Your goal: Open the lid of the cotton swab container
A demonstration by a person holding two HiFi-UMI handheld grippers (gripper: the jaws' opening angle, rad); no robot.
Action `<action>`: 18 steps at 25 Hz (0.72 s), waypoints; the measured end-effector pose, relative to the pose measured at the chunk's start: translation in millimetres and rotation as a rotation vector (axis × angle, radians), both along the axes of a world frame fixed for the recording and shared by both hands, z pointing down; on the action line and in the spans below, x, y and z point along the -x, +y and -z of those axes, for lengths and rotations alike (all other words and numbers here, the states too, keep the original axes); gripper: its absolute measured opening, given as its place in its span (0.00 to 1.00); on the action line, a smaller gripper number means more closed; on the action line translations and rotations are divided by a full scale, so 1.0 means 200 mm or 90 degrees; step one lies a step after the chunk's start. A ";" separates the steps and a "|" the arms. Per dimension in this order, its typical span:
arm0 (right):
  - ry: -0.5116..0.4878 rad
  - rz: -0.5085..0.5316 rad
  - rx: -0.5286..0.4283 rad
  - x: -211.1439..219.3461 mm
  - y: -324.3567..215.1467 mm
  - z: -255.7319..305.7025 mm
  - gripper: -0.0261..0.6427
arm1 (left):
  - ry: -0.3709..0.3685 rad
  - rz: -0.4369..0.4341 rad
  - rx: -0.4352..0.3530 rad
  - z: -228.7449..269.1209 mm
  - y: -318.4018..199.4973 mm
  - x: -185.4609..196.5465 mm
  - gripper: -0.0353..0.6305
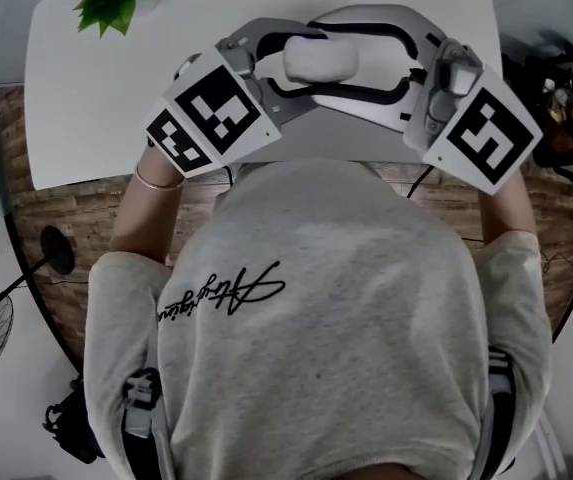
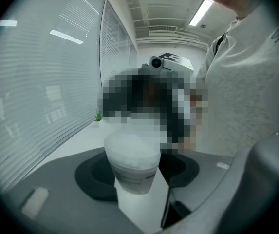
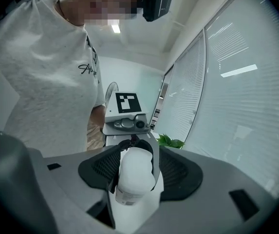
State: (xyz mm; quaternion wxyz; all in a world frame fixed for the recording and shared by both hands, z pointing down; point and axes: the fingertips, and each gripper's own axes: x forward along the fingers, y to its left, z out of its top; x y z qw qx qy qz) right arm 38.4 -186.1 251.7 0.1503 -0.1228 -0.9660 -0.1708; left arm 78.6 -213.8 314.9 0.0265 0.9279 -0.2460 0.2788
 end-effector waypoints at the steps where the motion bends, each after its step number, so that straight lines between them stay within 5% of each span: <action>1: 0.006 0.005 -0.005 0.00 0.00 -0.01 0.41 | 0.001 0.001 0.000 0.00 0.00 0.00 0.41; 18: 0.045 0.054 0.016 -0.12 0.01 -0.09 0.37 | -0.006 0.045 -0.006 -0.02 -0.02 -0.13 0.41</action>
